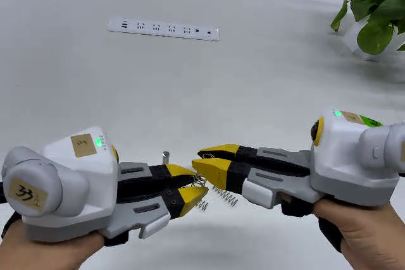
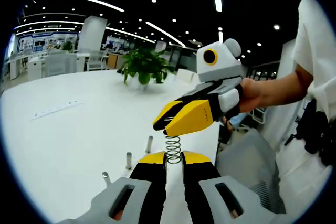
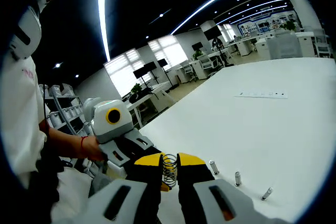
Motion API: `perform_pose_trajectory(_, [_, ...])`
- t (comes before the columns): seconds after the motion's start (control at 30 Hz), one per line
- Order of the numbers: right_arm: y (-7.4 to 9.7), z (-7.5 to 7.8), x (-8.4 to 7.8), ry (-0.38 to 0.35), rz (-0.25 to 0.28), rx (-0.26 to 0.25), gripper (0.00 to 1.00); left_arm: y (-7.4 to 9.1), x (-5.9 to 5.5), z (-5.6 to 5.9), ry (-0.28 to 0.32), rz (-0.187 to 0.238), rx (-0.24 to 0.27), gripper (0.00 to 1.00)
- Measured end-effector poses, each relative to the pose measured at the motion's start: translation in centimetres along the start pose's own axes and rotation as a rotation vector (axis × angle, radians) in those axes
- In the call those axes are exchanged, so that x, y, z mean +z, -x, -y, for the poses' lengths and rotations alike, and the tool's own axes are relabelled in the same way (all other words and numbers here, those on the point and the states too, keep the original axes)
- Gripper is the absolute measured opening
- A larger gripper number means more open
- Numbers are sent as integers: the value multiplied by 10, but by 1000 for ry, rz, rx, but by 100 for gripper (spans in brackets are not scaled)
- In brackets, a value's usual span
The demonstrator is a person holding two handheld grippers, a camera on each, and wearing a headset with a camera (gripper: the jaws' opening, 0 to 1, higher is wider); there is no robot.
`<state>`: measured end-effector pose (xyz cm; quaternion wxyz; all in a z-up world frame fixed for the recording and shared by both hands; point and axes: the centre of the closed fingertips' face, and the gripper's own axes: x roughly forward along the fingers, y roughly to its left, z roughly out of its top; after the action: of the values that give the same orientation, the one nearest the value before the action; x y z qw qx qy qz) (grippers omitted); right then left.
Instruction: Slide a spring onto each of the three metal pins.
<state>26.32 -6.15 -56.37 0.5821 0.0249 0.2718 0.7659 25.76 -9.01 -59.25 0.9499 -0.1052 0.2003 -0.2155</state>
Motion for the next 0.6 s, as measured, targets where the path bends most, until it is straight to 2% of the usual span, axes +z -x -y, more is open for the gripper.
perform_pose_trajectory(0.2, [-1, -2, -3, 42, -36, 9, 12, -1, -2, 0, -20, -6, -3, 10])
perform_pose_trajectory(0.27, [-1, -3, -5, 68, -64, 18, 12, -1, -4, 0, -32, -13, -6, 10])
perform_pose_trajectory(0.37, [0, -5, -8, 127, -125, 44, 13, -1, -5, 0, -42, -18, -13, 10])
perform_pose_trajectory(0.43, [1, -6, -9, 145, -161, 63, 19, -1, -7, 0, -50, -23, -14, 10])
perform_pose_trajectory(0.53, [5, -5, -10, 251, -260, 101, 21, 0, -10, 0, -64, -34, -16, 10])
perform_pose_trajectory(0.6, [6, -7, -9, 291, -301, 128, 21, 0, -10, -1, -71, -36, -18, 10])
